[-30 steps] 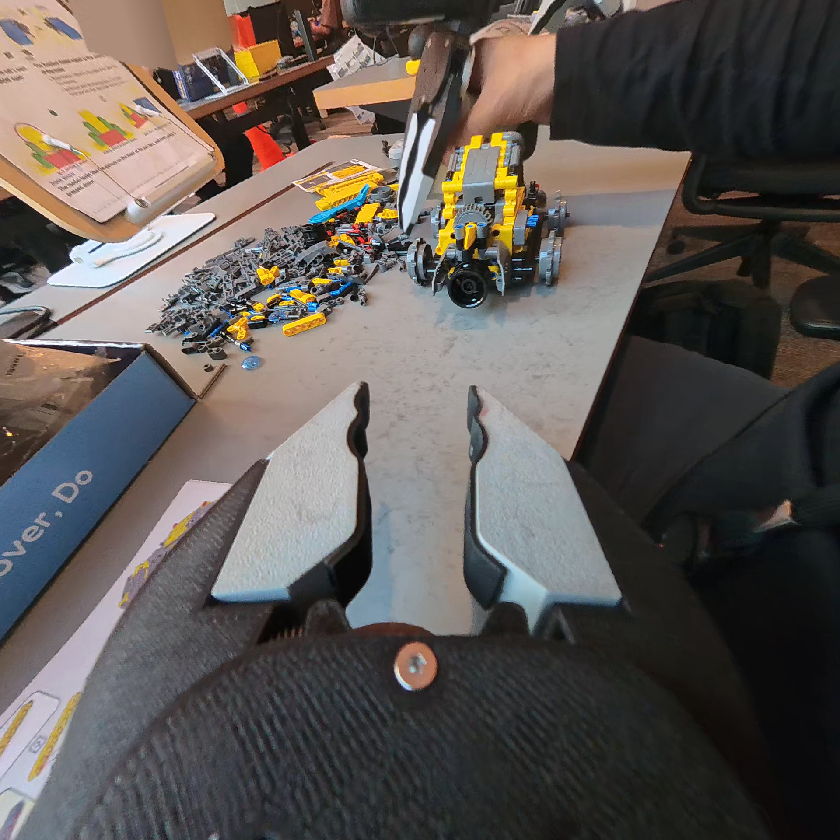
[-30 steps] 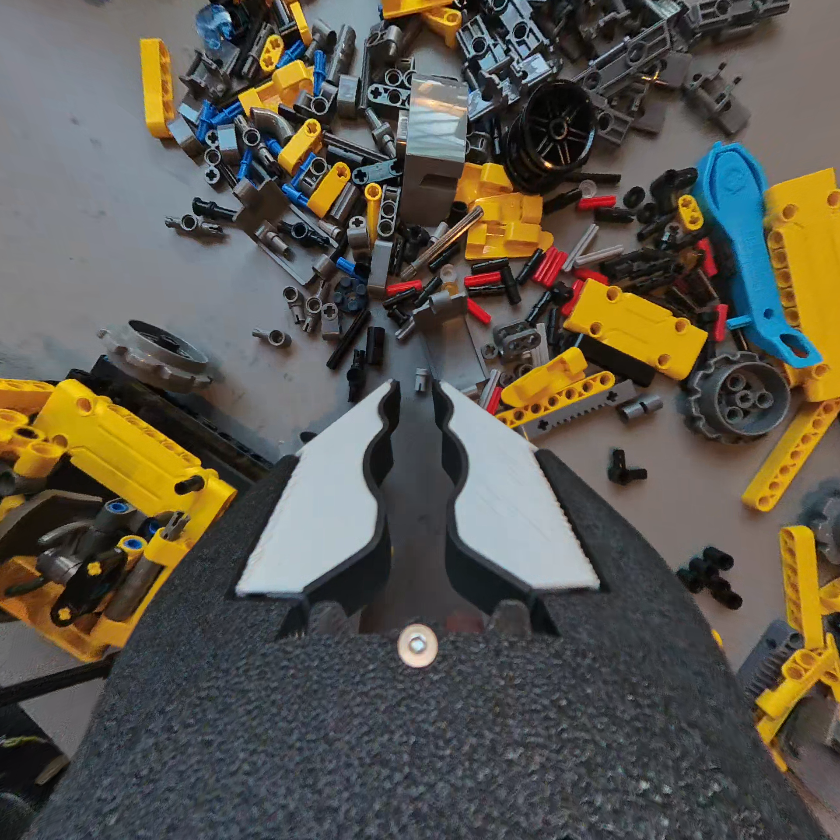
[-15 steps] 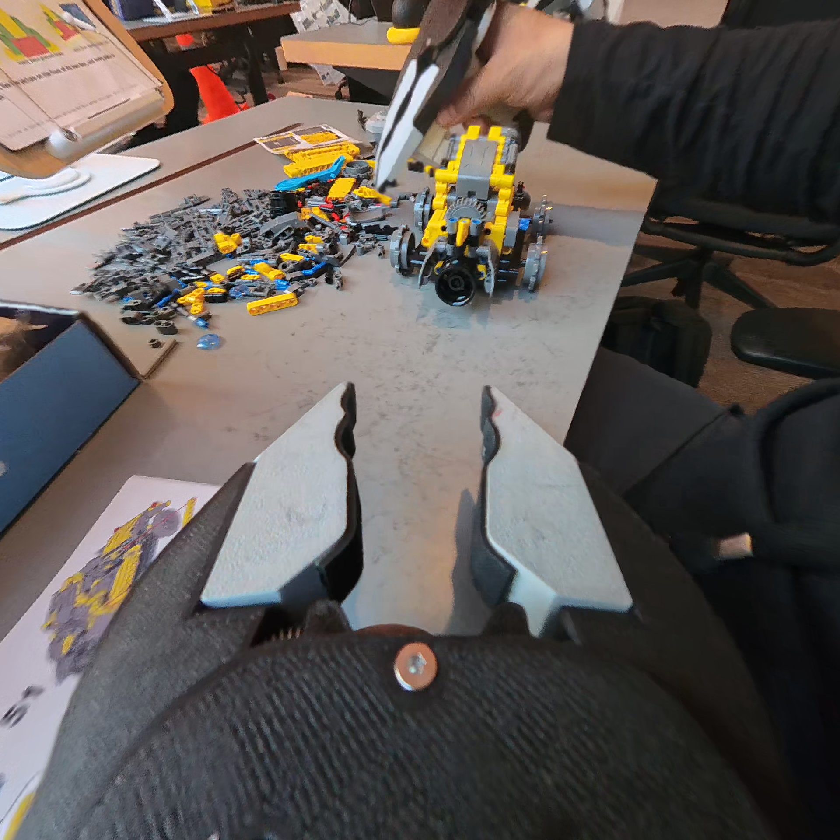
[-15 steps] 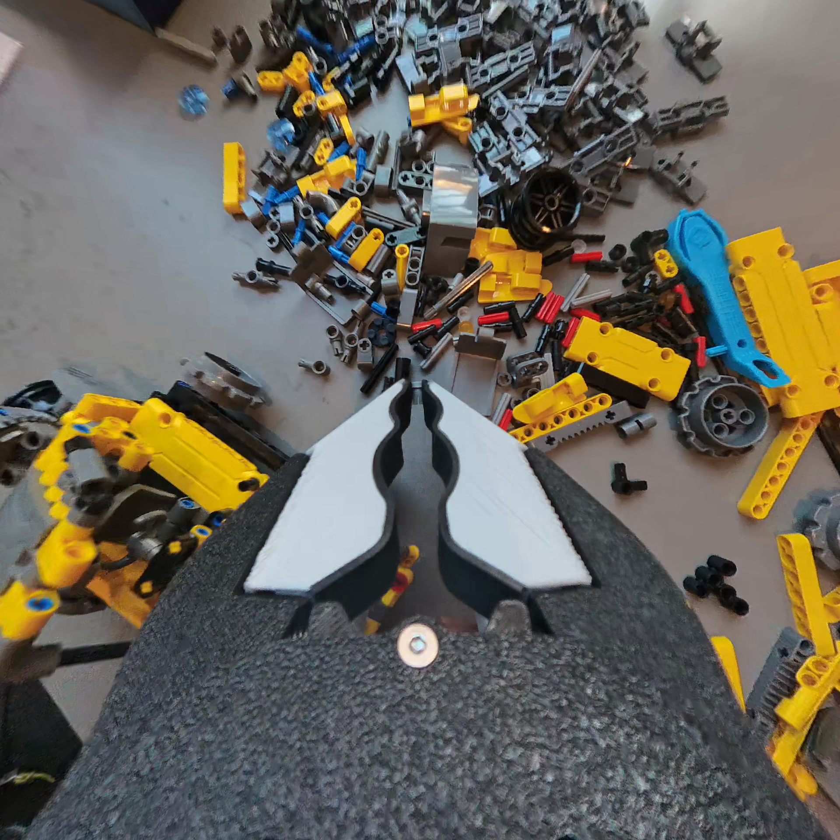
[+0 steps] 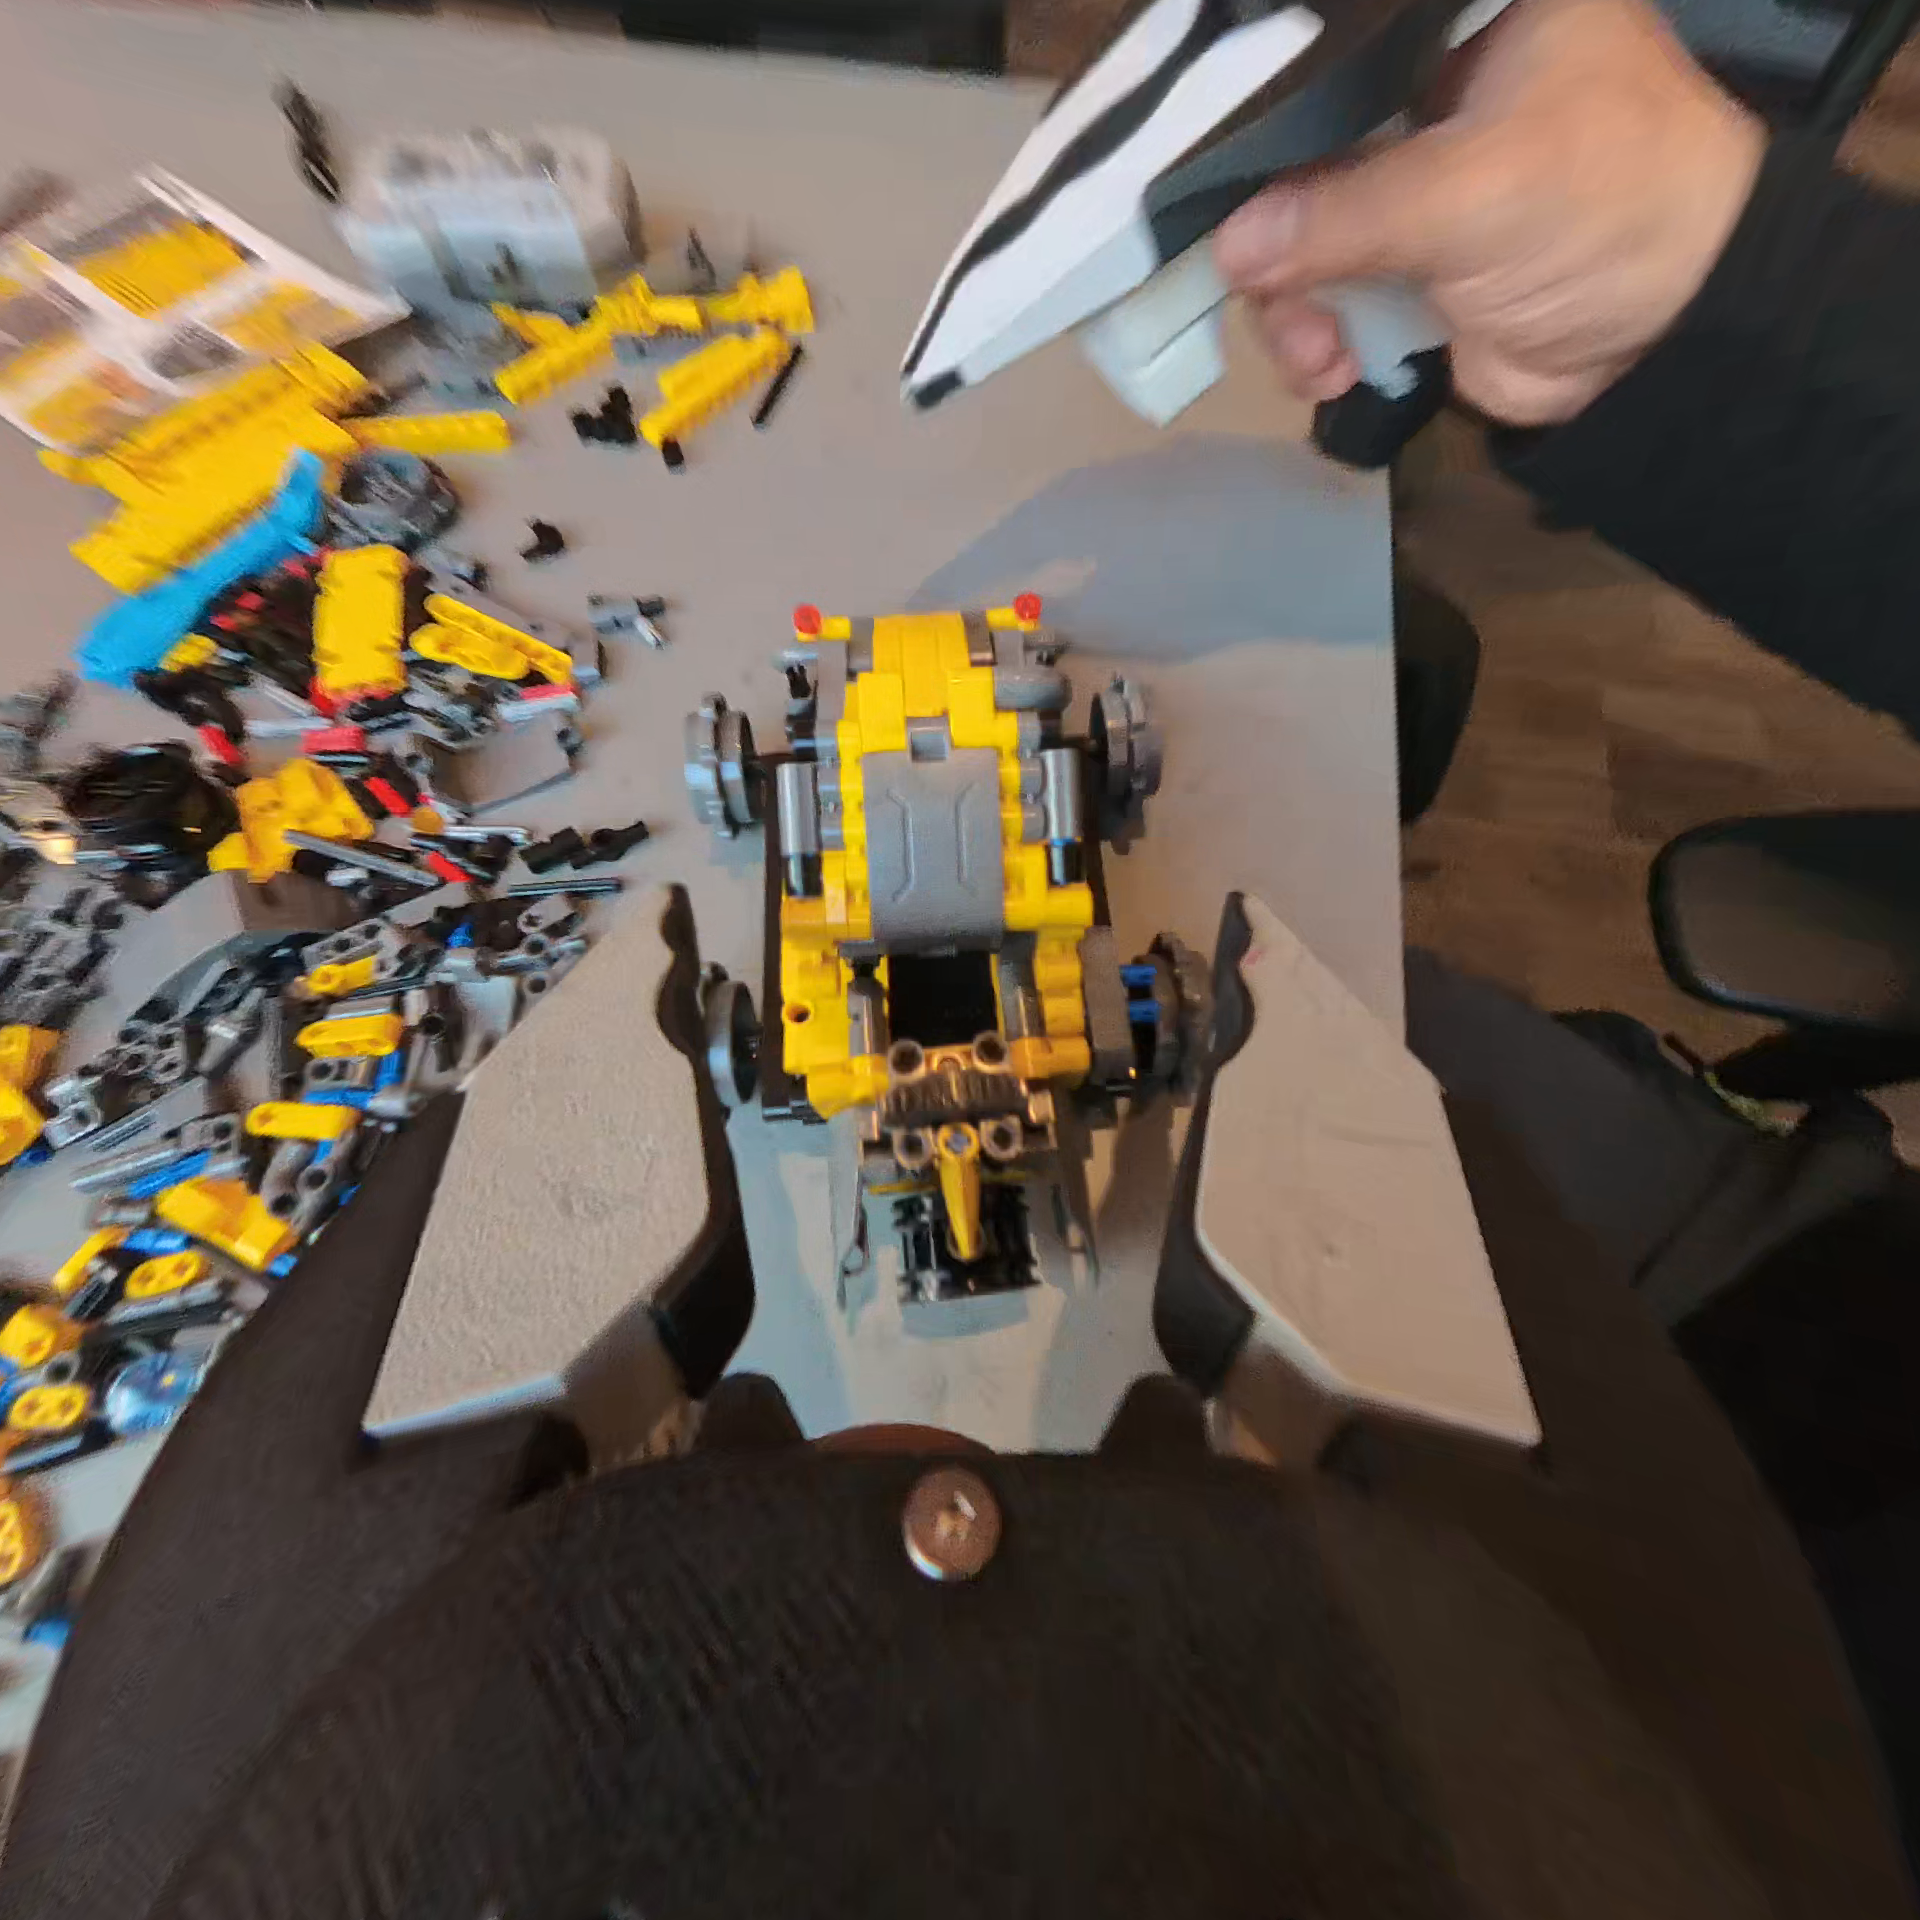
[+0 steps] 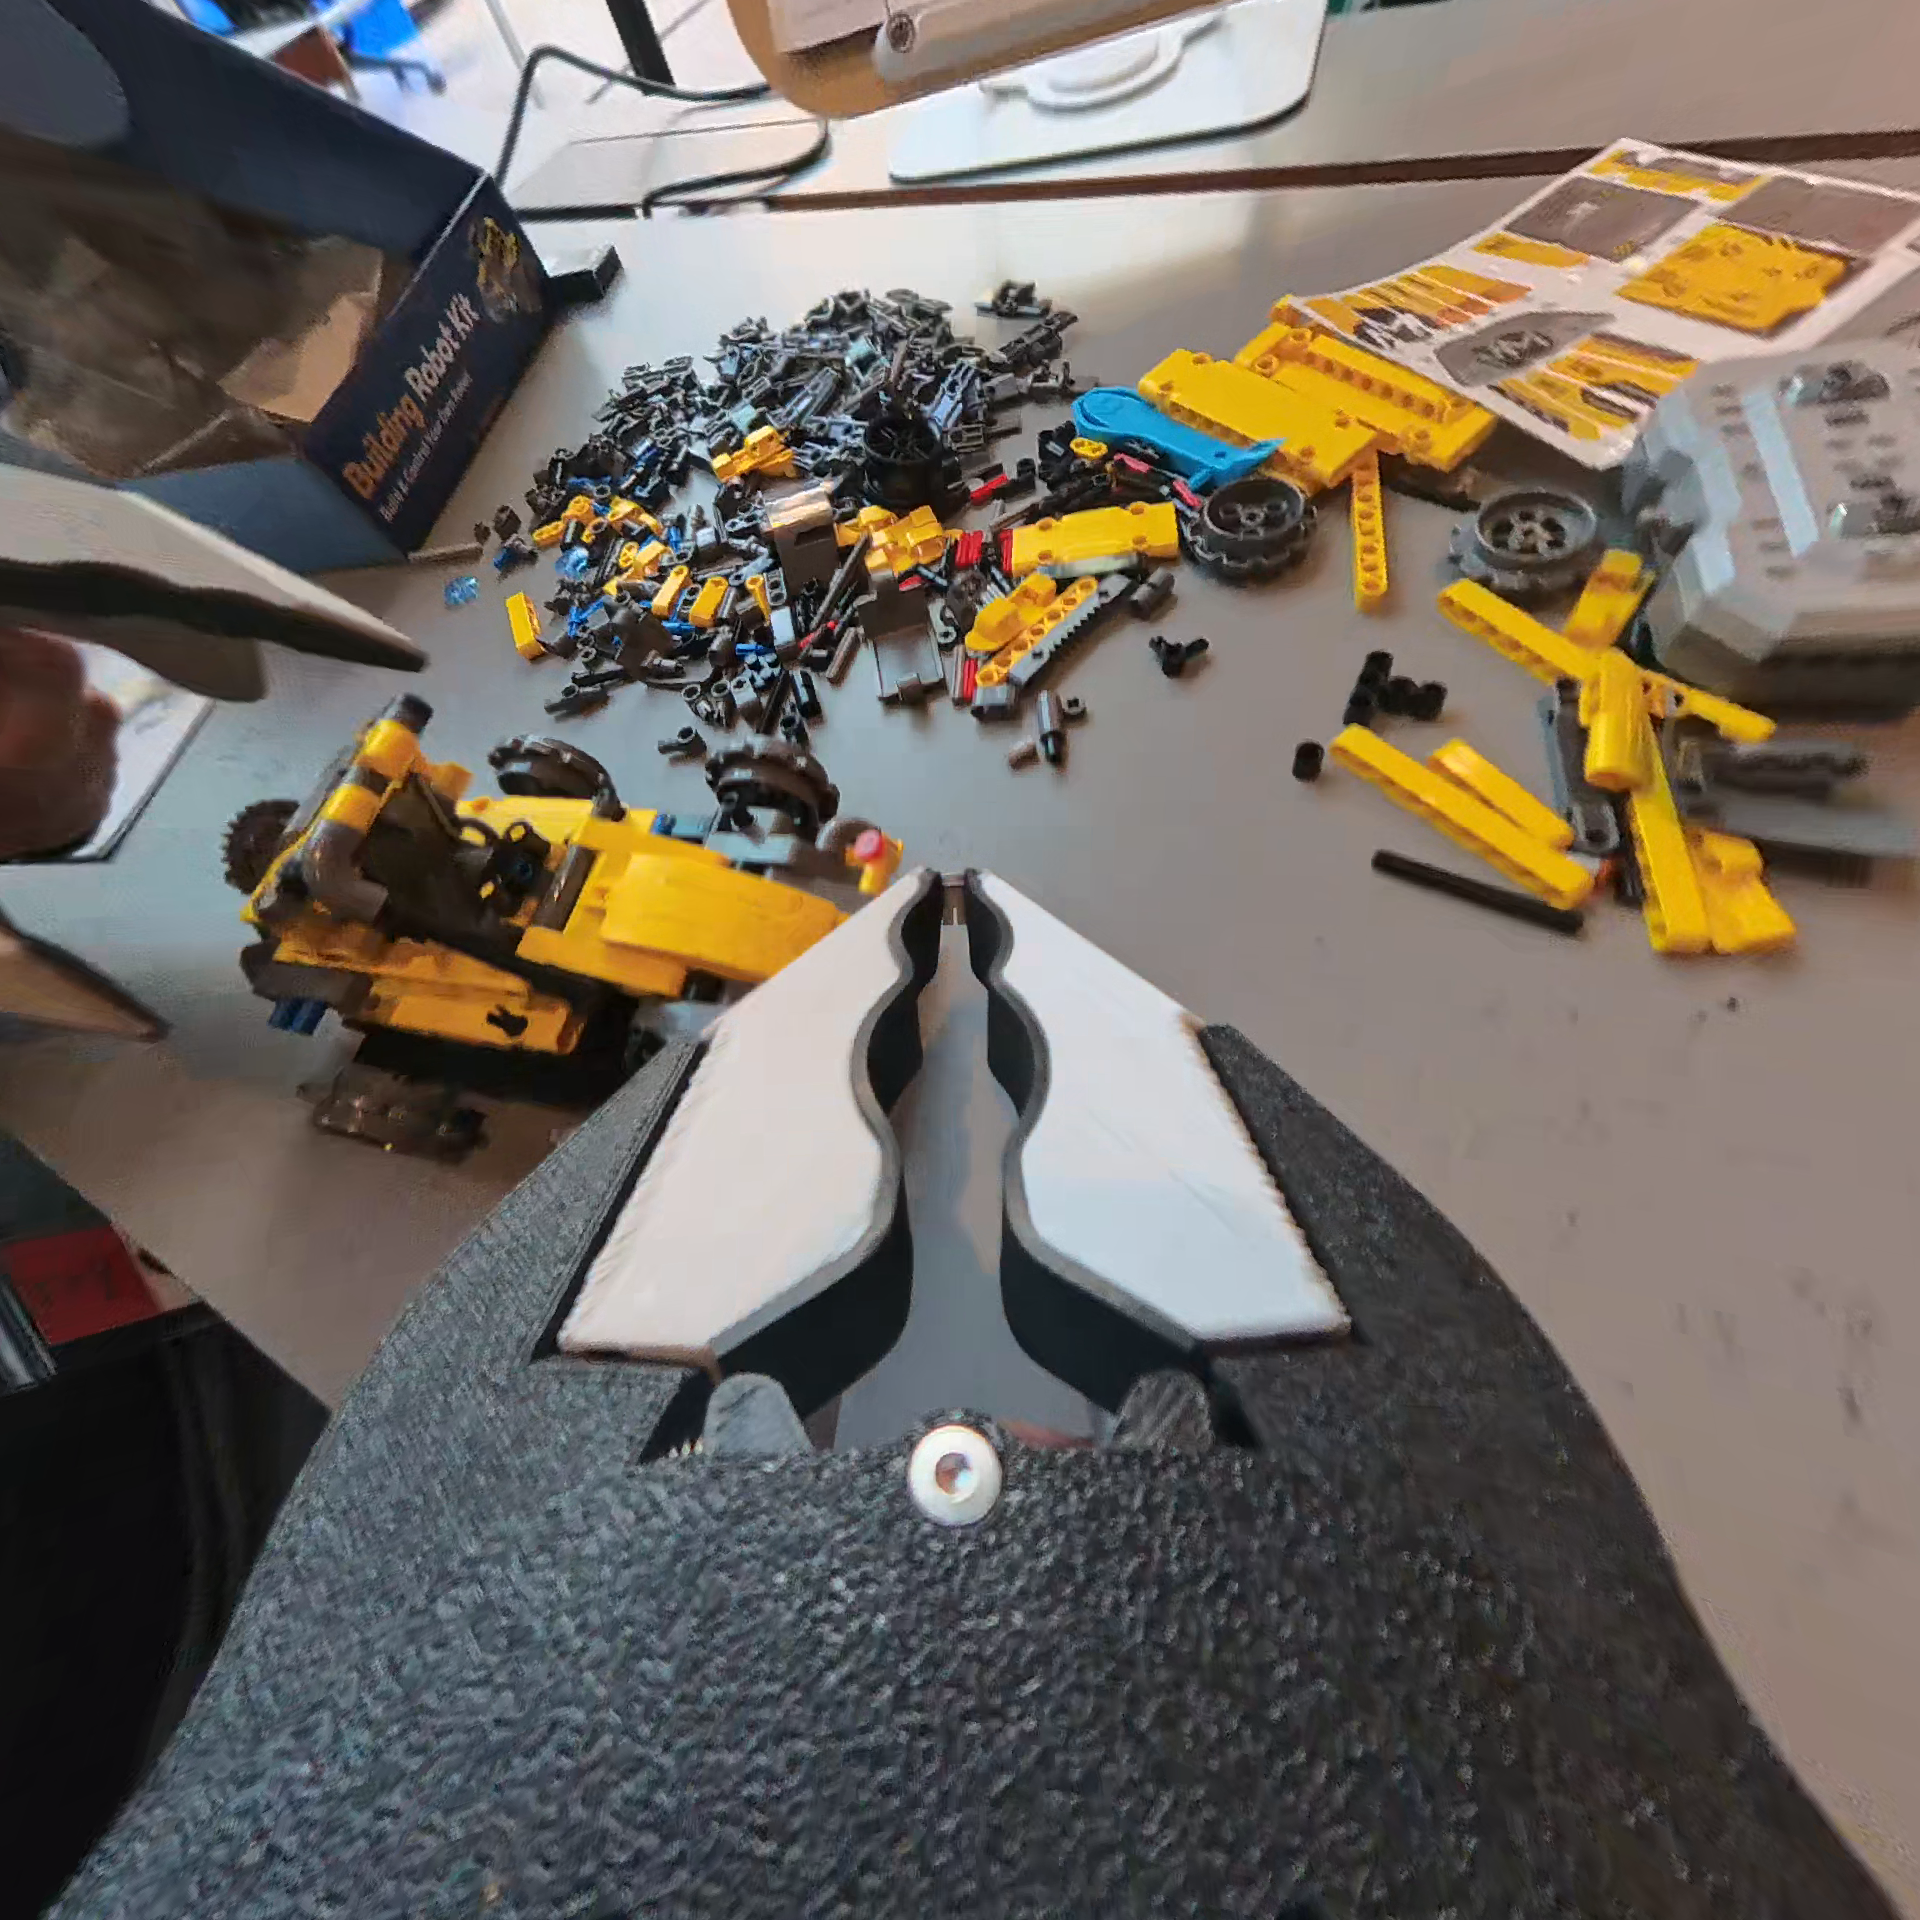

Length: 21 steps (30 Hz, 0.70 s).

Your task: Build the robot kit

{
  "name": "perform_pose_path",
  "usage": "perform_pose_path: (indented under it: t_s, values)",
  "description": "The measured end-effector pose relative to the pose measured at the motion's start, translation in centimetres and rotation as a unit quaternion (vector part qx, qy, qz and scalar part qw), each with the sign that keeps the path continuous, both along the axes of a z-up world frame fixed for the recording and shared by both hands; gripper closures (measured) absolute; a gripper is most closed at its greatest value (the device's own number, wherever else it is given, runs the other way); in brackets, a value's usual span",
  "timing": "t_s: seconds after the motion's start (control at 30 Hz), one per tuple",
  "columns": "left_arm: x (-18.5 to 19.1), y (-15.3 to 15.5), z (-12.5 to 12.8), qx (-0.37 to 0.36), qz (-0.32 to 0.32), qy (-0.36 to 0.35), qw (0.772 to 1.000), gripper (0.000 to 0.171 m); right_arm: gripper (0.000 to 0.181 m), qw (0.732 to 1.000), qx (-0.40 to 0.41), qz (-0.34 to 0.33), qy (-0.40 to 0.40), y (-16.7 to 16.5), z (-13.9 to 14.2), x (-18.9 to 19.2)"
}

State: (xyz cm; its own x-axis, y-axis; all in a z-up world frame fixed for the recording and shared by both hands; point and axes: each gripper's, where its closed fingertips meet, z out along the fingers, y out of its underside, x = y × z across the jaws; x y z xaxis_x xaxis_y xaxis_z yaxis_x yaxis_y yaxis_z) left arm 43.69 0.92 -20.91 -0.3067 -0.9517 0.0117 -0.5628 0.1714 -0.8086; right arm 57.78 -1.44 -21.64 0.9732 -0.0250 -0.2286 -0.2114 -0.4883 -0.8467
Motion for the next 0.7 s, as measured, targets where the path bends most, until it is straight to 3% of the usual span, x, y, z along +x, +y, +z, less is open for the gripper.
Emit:
perform_pose_path:
  t_s: [0.1,0.2,0.33,0.7]
  values:
    - [1.1,0.4,-2.4,0.021,-0.008,0.067,0.998,0.088,0.178,1.0,-0.006,-0.016,-0.006,-2.4,-1.0,0.0]
    - [1.2,0.0,-2.9,0.007,-0.016,0.082,0.996,0.105,0.177,1.0,-0.01,-0.021,-0.011,-3.7,-1.5,0.1]
    - [-0.4,0.8,-2.9,0.009,-0.005,0.097,0.995,0.106,0.177,0.999,-0.017,-0.024,-0.019,-4.4,-2.3,0.1]
    - [-9.3,3.6,-2.8,0.005,0.021,0.118,0.993,0.106,0.177,0.995,-0.068,-0.002,-0.066,-4.2,-4.4,0.4]
